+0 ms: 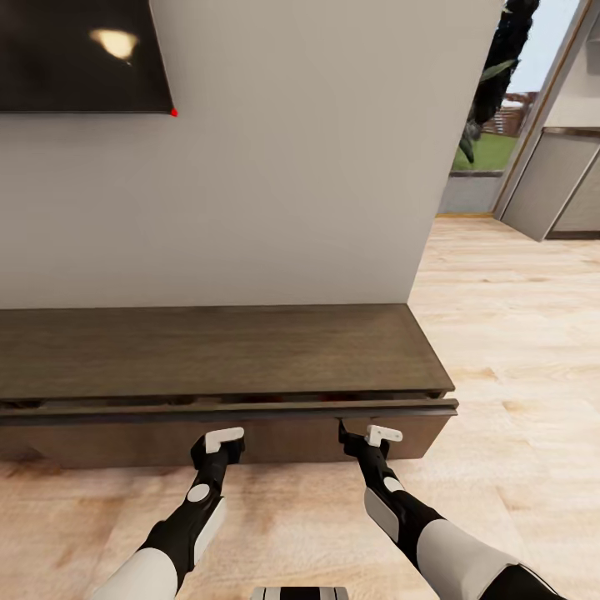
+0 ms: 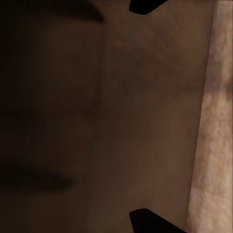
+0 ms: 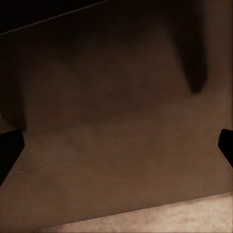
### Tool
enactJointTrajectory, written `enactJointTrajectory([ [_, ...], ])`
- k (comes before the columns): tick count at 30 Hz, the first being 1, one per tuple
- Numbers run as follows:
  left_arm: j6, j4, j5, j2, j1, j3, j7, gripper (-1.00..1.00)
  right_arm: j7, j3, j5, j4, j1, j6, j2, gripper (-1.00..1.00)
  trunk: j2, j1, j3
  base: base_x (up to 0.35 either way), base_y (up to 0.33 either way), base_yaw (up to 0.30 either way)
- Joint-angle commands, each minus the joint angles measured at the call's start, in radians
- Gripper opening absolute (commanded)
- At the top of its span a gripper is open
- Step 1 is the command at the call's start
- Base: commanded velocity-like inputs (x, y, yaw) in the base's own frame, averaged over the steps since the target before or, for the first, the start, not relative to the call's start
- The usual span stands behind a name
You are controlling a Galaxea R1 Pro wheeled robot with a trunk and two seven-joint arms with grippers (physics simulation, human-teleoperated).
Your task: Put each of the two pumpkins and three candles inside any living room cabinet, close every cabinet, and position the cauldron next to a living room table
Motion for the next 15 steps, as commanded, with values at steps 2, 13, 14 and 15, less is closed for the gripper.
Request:
enactJointTrajectory([
  [2, 0.0, 0.0, 0.0, 0.0, 0.0, 0.0, 0.0, 1.0, 0.0, -0.001, 0.0, 0.0, 0.0, 0.0, 0.0, 1.0, 0.0, 0.0, 0.0, 0.01, 0.0, 0.0],
  [13, 0.0, 0.001, 0.0, 0.0, 0.0, 0.0, 0.0, 1.0, 0.0, -0.001, 0.0, 0.0, 0.0, -0.001, 0.0, 1.0, 0.0, 0.0, 0.0, 0.101, 0.0, 0.0],
  [14, 0.0, 0.0, 0.0, 0.0, 0.0, 0.0, 0.0, 1.0, 0.0, -0.001, 0.0, 0.0, -0.001, -0.001, 0.0, 1.0, 0.0, 0.0, 0.0, 0.005, 0.0, 0.0],
  [15, 0.0, 0.0, 0.0, 0.0, 0.0, 0.0, 0.0, 1.0, -0.001, -0.001, 0.0, 0.0, -0.001, -0.001, 0.0, 1.0, 0.0, 0.0, 0.0, 0.003, 0.0, 0.0],
])
